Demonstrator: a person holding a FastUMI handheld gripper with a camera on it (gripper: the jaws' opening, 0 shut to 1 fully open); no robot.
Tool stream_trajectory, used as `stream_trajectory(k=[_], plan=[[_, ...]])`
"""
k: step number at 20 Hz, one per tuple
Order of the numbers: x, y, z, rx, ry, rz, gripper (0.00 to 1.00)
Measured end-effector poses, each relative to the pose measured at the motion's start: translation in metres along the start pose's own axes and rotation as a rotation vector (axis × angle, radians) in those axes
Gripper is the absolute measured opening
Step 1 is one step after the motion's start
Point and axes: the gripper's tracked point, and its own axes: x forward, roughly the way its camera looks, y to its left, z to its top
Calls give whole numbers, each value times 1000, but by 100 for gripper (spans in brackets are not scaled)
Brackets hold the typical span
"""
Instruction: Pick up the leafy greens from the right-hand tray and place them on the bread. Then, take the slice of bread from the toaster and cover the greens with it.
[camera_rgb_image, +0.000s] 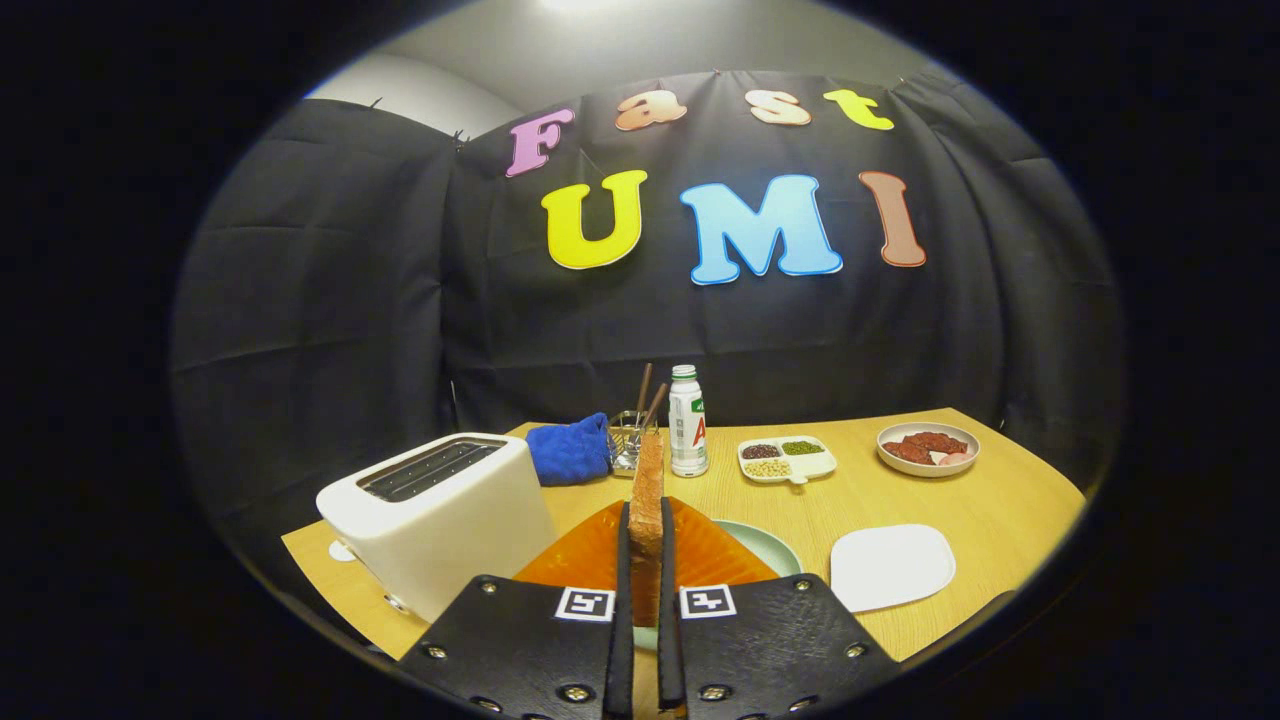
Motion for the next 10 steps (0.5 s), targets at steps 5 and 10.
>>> stream_trajectory(k=[5,10], plan=[[16,2,-15,50,32,64,9],[37,8,-27,113,52,135,9]])
